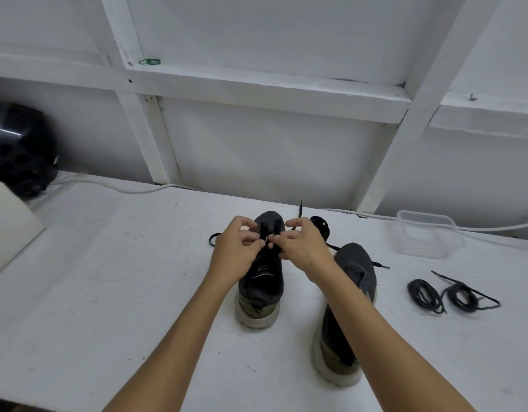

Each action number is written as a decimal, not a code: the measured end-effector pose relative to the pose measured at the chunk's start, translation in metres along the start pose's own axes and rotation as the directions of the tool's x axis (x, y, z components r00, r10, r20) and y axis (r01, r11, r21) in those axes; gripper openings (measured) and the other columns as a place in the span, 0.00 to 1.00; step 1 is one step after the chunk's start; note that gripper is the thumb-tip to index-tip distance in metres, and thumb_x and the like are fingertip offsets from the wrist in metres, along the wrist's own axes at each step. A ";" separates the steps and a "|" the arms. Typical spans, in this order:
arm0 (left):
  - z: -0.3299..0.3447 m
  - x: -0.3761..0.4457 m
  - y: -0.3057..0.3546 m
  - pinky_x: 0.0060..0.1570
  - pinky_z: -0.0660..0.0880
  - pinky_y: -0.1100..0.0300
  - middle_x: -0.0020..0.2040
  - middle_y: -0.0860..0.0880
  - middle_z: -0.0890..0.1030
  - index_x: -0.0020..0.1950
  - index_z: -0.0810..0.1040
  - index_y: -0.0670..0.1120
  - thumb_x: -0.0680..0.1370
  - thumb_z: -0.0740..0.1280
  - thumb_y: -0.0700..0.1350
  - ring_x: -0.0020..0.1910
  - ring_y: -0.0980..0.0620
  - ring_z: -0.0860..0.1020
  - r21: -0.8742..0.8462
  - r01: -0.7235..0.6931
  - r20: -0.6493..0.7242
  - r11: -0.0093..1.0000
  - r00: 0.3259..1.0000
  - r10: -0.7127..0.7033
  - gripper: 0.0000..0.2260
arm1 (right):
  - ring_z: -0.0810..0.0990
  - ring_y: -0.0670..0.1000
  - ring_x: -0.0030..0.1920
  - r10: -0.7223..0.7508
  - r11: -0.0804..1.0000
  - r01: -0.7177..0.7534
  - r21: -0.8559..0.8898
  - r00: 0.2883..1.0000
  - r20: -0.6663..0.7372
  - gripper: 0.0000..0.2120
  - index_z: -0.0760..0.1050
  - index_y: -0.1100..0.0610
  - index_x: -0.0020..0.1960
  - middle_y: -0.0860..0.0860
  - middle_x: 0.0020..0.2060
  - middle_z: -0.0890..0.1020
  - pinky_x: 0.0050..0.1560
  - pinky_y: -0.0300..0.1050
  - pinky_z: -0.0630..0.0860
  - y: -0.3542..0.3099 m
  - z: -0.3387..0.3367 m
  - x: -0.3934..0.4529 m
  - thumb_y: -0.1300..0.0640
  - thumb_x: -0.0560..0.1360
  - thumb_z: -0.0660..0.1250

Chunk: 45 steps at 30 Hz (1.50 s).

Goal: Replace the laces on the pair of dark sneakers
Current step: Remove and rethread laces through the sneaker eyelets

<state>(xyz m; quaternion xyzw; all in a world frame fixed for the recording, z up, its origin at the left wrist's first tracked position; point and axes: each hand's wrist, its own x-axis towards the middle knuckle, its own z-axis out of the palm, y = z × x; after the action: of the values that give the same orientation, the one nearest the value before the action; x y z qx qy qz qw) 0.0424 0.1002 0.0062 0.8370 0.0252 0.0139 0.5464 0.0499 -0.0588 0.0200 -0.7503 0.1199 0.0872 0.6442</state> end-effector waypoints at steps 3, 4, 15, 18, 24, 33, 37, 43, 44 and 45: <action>0.000 -0.002 -0.002 0.40 0.73 0.77 0.42 0.58 0.85 0.50 0.80 0.53 0.76 0.74 0.42 0.41 0.67 0.81 -0.014 -0.034 0.001 0.999 0.999 0.034 0.08 | 0.87 0.50 0.47 0.044 0.998 -0.044 0.036 0.999 0.002 0.10 0.75 0.55 0.52 0.50 0.42 0.87 0.44 0.43 0.83 0.002 0.000 0.003 0.60 0.76 0.75; 0.000 -0.002 -0.002 0.42 0.73 0.77 0.42 0.60 0.85 0.49 0.82 0.53 0.76 0.74 0.41 0.42 0.68 0.81 -0.011 -0.052 0.008 0.999 0.999 0.052 0.07 | 0.87 0.49 0.45 0.045 0.998 -0.046 0.047 0.999 0.007 0.07 0.78 0.55 0.51 0.51 0.41 0.87 0.42 0.41 0.82 0.003 -0.001 0.003 0.61 0.76 0.75; 0.002 0.001 -0.002 0.45 0.73 0.77 0.43 0.62 0.83 0.54 0.87 0.50 0.77 0.73 0.41 0.43 0.71 0.79 0.057 -0.159 -0.015 0.986 0.987 0.160 0.08 | 0.86 0.46 0.45 -0.074 0.997 0.071 0.023 0.987 0.145 0.07 0.87 0.50 0.49 0.49 0.42 0.88 0.45 0.36 0.80 0.009 -0.005 -0.003 0.60 0.76 0.74; 0.000 0.001 -0.001 0.43 0.73 0.77 0.43 0.61 0.83 0.53 0.87 0.50 0.76 0.73 0.42 0.43 0.70 0.79 0.090 -0.205 0.008 0.975 0.979 0.205 0.08 | 0.87 0.46 0.47 -0.075 0.996 0.065 0.060 0.980 0.186 0.05 0.87 0.49 0.50 0.49 0.44 0.88 0.46 0.37 0.81 0.009 -0.007 -0.005 0.56 0.75 0.76; -0.007 0.007 0.000 0.40 0.72 0.75 0.41 0.63 0.84 0.50 0.75 0.54 0.80 0.68 0.44 0.42 0.67 0.80 0.047 -0.091 0.210 0.995 0.975 0.079 0.04 | 0.84 0.46 0.40 -0.087 0.995 0.077 0.069 0.984 0.155 0.07 0.85 0.54 0.50 0.50 0.37 0.86 0.44 0.39 0.82 0.009 -0.009 -0.003 0.63 0.80 0.69; -0.018 0.017 -0.004 0.45 0.71 0.63 0.48 0.54 0.85 0.54 0.78 0.50 0.78 0.72 0.46 0.45 0.58 0.79 -0.218 0.268 0.514 0.939 0.849 -0.122 0.07 | 0.85 0.59 0.43 -0.277 0.933 0.302 -0.194 0.950 0.144 0.14 0.86 0.50 0.45 0.56 0.41 0.86 0.51 0.58 0.84 0.005 -0.008 -0.001 0.68 0.78 0.70; -0.014 0.017 -0.001 0.49 0.76 0.67 0.51 0.54 0.85 0.57 0.81 0.51 0.77 0.72 0.42 0.51 0.60 0.82 -0.039 0.097 0.391 0.995 0.917 -0.074 0.10 | 0.85 0.59 0.42 -0.288 0.919 0.313 -0.239 0.948 0.133 0.13 0.86 0.50 0.44 0.56 0.39 0.86 0.51 0.59 0.83 0.005 -0.009 0.000 0.68 0.76 0.71; -0.002 0.010 0.005 0.33 0.67 0.69 0.42 0.57 0.78 0.51 0.73 0.53 0.79 0.64 0.41 0.38 0.60 0.76 0.336 -0.252 0.264 0.907 0.950 0.166 0.07 | 0.82 0.43 0.36 -0.332 0.892 0.359 -0.275 0.933 0.141 0.11 0.86 0.49 0.43 0.47 0.36 0.86 0.40 0.36 0.76 0.005 -0.010 -0.005 0.66 0.73 0.76; -0.001 0.009 0.004 0.35 0.69 0.70 0.43 0.56 0.79 0.51 0.73 0.52 0.79 0.63 0.40 0.40 0.59 0.77 0.288 -0.221 0.260 0.932 0.955 0.145 0.06 | 0.80 0.41 0.33 -0.325 0.896 0.352 -0.271 0.935 0.143 0.10 0.86 0.50 0.43 0.46 0.35 0.85 0.38 0.33 0.74 0.004 -0.011 -0.005 0.66 0.73 0.76; -0.001 0.009 0.003 0.38 0.70 0.70 0.45 0.56 0.81 0.51 0.75 0.52 0.80 0.63 0.40 0.43 0.60 0.78 0.204 -0.147 0.257 0.968 0.962 0.092 0.06 | 0.79 0.42 0.32 -0.314 0.901 0.342 -0.268 0.939 0.141 0.09 0.86 0.52 0.44 0.46 0.34 0.85 0.37 0.33 0.73 0.004 -0.012 -0.006 0.66 0.73 0.76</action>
<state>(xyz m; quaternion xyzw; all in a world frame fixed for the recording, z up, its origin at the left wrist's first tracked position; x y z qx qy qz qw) 0.0516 0.1006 0.0093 0.8877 -0.0919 -0.0594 0.4472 0.0429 -0.0711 0.0195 -0.8405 -0.0528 0.0294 0.5384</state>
